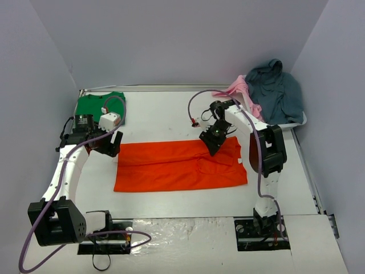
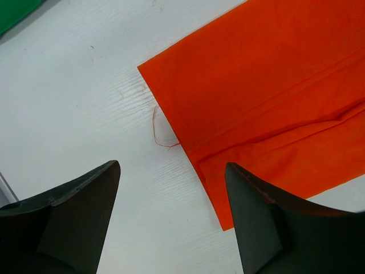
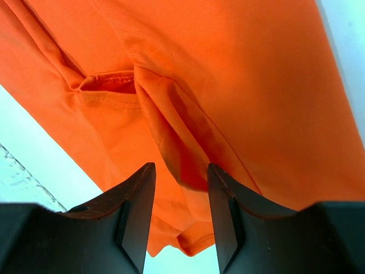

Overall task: Fold and stack the t-shirts
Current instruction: Fold the other side of the tshirt into a rectangle

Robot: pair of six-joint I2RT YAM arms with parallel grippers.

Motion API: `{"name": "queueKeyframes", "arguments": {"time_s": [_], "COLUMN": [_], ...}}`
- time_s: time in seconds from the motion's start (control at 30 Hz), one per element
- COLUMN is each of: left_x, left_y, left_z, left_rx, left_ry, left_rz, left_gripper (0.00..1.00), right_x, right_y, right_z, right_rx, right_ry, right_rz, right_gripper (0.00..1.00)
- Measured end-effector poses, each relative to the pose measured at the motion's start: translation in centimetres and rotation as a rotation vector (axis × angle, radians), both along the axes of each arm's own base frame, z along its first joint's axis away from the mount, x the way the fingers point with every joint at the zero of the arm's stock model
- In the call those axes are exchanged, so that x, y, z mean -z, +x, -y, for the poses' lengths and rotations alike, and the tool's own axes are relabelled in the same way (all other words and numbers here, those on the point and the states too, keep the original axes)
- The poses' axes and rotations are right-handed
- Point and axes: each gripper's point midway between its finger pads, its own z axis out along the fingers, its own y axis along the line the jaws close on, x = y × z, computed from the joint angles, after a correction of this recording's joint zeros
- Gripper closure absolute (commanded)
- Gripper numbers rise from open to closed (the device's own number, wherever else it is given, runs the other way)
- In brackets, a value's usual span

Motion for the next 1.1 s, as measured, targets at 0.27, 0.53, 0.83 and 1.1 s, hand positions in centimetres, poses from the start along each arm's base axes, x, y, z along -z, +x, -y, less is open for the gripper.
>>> {"name": "queueKeyframes", "arguments": {"time_s": [0.27, 0.53, 0.83, 1.1], "left_x": [0.1, 0.8, 0.7, 0.7], "left_y": [0.0, -0.5, -0.6, -0.6], "left_z": [0.0, 0.0, 0.2, 0.3], "left_rx": [0.000, 0.000, 0.006, 0.010], "left_ry": [0.000, -0.002, -0.008, -0.013], "left_rz": [-0.002, -0.021, -0.016, -0.015], "left_gripper": [0.27, 0.27, 0.27, 0.27], "right_x": [1.3, -0.1, 0.3, 0.3], "right_y": [-2.5, -5.8, -8.3, -8.8], "right_z": [-0.4, -2.8, -2.7, -2.4], "right_rx": [-0.031, -0.132, -0.149, -0.136], "right_ry": [-0.010, -0.001, -0.014, -0.017], "right_rz": [-0.061, -0.046, -0.076, -0.077], "right_gripper": [0.63, 0.63, 0.63, 0.63]}}
